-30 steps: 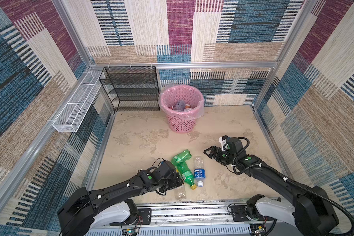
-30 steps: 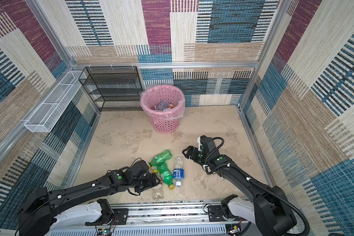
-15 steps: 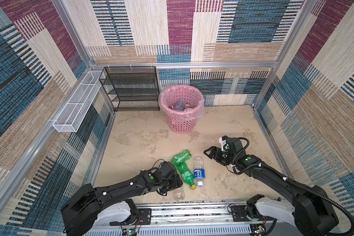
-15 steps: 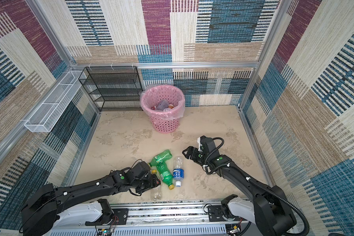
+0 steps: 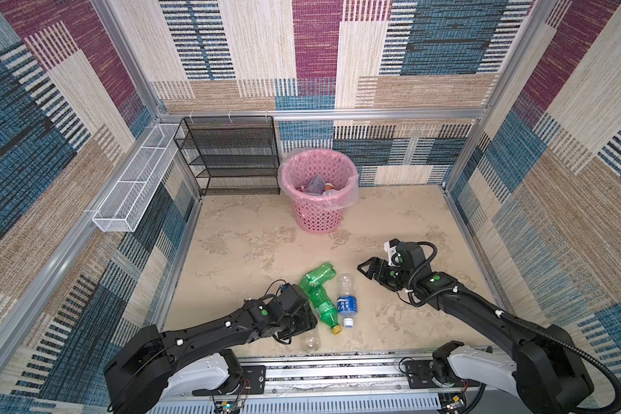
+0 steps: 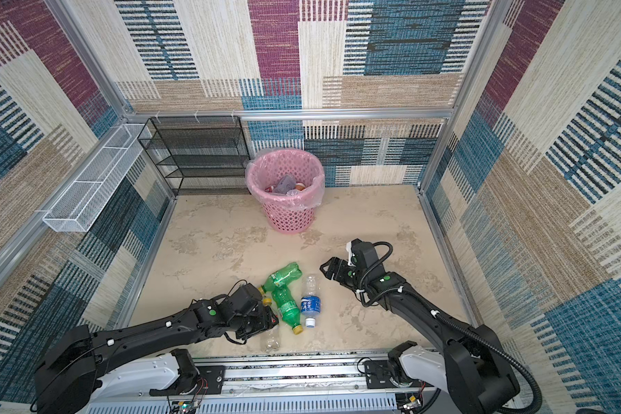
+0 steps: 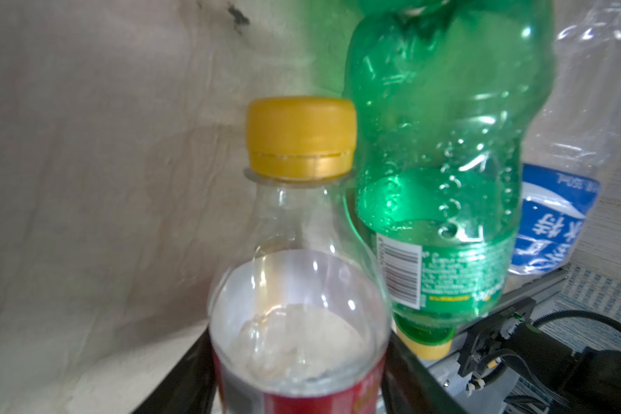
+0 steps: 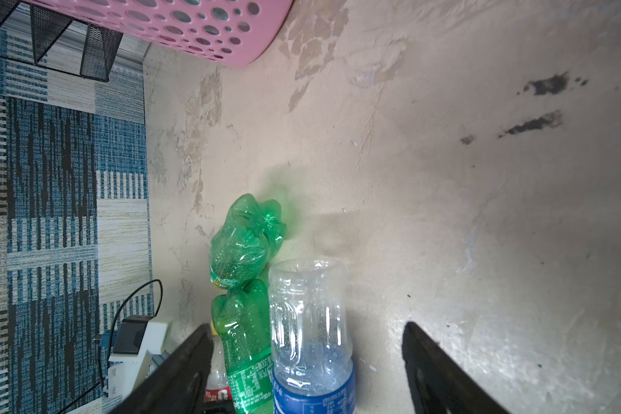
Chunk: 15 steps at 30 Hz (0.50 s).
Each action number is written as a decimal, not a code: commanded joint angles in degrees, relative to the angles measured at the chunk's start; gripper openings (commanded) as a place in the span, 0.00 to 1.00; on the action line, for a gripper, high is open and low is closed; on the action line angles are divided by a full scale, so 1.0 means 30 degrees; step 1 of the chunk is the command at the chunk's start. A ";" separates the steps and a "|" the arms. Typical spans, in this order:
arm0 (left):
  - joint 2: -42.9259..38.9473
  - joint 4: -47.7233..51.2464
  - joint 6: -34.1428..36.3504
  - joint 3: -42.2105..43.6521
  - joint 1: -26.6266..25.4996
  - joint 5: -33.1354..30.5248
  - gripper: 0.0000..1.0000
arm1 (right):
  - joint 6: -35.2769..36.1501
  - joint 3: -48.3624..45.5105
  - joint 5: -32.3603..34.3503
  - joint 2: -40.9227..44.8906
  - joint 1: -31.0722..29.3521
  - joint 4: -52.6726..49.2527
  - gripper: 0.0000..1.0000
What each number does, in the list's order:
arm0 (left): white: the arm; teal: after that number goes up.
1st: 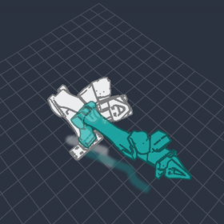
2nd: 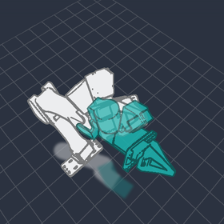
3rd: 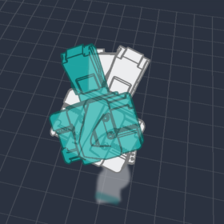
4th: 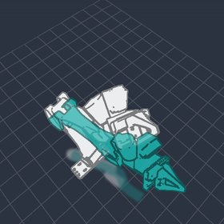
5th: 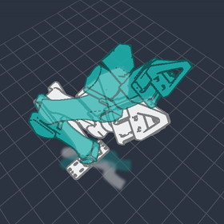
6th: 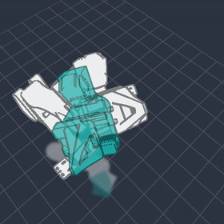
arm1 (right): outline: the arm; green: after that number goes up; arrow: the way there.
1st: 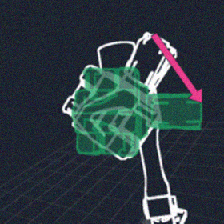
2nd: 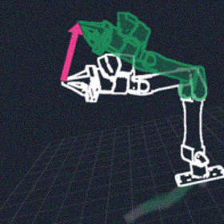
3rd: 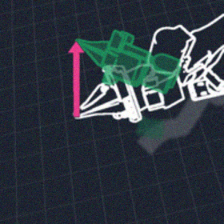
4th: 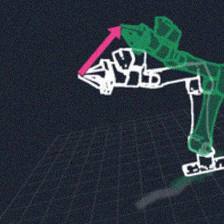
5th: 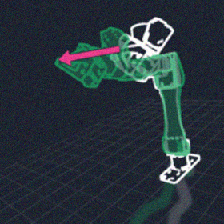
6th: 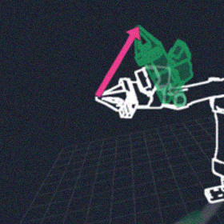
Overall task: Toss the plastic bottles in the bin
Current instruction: 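Lower the left gripper and close it around the red-label yellow-cap bottle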
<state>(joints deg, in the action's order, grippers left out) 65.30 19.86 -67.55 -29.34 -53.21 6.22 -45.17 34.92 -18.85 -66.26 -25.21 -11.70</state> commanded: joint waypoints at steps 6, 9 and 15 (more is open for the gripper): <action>-0.0633 0.0959 -0.0042 0.0084 0.0248 -0.0420 0.61 | -0.0141 0.0015 0.0073 -0.0201 -0.0018 0.0685 0.84; -0.1004 0.1224 -0.0036 0.0094 0.0367 -0.0505 0.59 | -0.0149 0.0003 0.0073 -0.0194 -0.0018 0.0679 0.84; -0.1883 0.1803 0.0185 0.0010 0.0859 -0.0480 0.56 | -0.0129 0.0048 0.0073 -0.0208 -0.0033 0.0680 0.84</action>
<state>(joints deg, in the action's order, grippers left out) 60.47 23.49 -67.51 -29.30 -51.18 5.72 -45.17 34.92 -18.87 -66.78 -25.21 -11.46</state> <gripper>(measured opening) 0.589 0.838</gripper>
